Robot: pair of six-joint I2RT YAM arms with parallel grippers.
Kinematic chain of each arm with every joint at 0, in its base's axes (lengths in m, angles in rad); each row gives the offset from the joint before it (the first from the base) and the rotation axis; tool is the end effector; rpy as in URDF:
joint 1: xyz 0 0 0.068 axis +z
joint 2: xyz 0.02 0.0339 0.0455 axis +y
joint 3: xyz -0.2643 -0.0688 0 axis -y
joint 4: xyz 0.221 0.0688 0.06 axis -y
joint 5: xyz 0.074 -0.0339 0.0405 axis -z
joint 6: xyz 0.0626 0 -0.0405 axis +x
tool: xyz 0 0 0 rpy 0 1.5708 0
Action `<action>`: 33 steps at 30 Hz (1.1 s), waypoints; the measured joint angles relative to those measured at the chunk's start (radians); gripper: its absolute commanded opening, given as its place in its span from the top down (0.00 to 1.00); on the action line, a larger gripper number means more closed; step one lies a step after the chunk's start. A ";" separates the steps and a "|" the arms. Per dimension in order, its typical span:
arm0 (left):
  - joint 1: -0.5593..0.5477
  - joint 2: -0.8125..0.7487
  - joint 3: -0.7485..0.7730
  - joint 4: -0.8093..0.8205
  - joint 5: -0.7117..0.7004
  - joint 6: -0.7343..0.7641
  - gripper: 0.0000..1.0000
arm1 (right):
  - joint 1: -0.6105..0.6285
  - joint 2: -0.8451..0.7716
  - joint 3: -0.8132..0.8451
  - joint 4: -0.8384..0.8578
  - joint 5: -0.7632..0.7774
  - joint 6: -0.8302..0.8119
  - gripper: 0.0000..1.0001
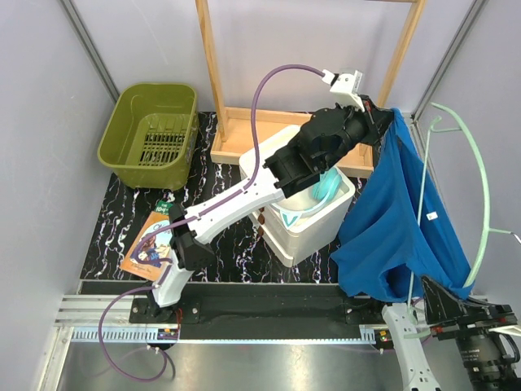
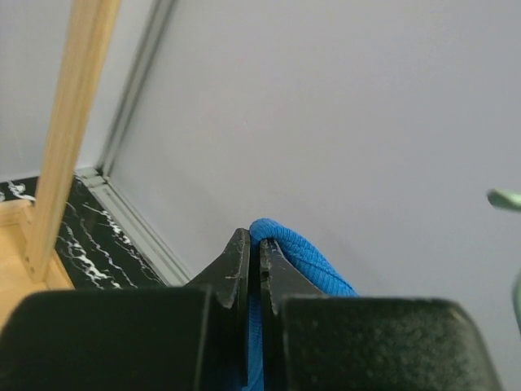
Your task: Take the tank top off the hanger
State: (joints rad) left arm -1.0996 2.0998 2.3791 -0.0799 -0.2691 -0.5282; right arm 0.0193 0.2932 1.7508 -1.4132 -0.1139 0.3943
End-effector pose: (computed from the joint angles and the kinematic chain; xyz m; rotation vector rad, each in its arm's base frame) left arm 0.2332 -0.4210 0.4869 0.1799 1.4705 -1.1629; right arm -0.1317 0.0046 0.4223 0.1967 1.5286 0.4161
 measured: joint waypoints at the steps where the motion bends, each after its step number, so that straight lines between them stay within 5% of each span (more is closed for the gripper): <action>1: 0.000 0.001 0.000 0.000 0.018 -0.005 1.00 | 0.000 0.005 0.003 -0.003 0.015 0.000 1.00; 12: 0.038 -0.006 -0.042 -0.101 0.257 -0.031 0.94 | 0.067 0.362 0.131 -0.006 0.216 -0.011 1.00; 13: 0.045 -0.006 -0.042 -0.122 0.273 -0.031 0.79 | 0.067 0.396 0.126 -0.005 0.220 -0.018 1.00; 17: 0.077 -0.006 -0.032 -0.165 0.332 -0.051 0.42 | 0.067 0.499 0.101 -0.006 0.232 -0.042 1.00; 20: 0.106 -0.006 -0.031 -0.175 0.373 -0.069 0.27 | 0.067 0.549 0.095 -0.006 0.237 -0.055 1.00; 27: 0.160 -0.031 -0.031 -0.169 0.459 -0.153 0.22 | 0.067 0.604 0.066 0.002 0.221 -0.092 1.00; 33: 0.153 -0.052 -0.021 -0.034 0.544 -0.354 0.20 | 0.067 0.523 -0.112 0.128 0.064 -0.139 1.00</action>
State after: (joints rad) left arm -0.9470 2.0480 2.3577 -0.1143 0.2745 -0.8822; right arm 0.0864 0.8158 1.6386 -1.2854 -0.0502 0.2554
